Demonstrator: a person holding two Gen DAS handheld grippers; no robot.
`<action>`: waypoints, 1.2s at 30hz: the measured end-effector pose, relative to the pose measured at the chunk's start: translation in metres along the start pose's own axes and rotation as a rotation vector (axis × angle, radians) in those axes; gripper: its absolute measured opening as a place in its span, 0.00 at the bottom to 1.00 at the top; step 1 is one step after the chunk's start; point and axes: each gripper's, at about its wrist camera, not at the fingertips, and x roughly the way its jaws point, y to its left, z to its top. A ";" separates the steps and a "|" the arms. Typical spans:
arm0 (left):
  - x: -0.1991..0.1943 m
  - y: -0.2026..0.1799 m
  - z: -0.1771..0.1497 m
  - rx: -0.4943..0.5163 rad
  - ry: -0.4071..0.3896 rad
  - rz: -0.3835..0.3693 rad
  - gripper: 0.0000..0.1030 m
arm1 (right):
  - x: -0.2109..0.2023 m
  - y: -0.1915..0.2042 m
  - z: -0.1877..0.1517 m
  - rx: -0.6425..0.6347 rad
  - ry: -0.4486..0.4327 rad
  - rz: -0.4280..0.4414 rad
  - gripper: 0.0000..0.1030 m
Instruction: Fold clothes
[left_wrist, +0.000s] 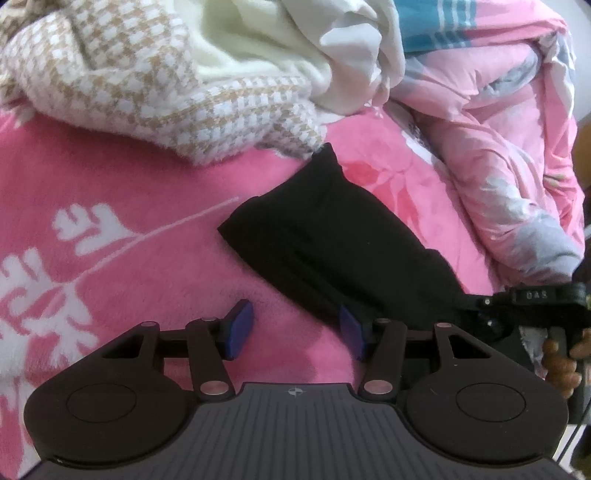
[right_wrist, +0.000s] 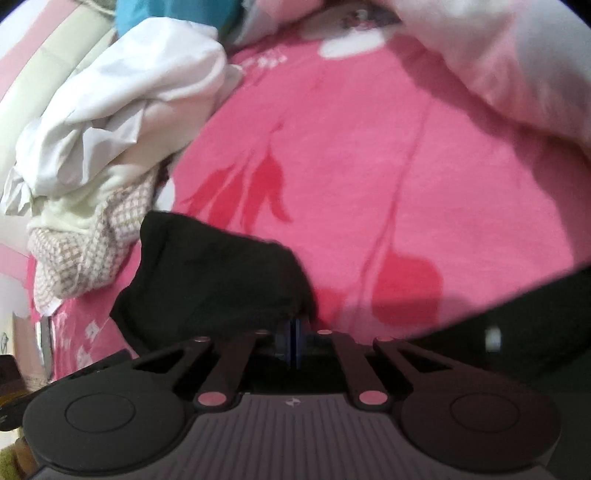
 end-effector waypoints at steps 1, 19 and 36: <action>0.000 -0.001 -0.001 0.007 -0.003 0.005 0.51 | 0.001 0.003 0.003 -0.028 -0.014 0.002 0.02; -0.010 0.009 -0.001 -0.007 -0.015 -0.023 0.50 | 0.020 -0.053 0.034 0.210 -0.294 0.059 0.53; -0.109 0.039 -0.070 0.161 0.324 -0.166 0.50 | -0.078 0.023 -0.045 0.160 -0.143 0.253 0.53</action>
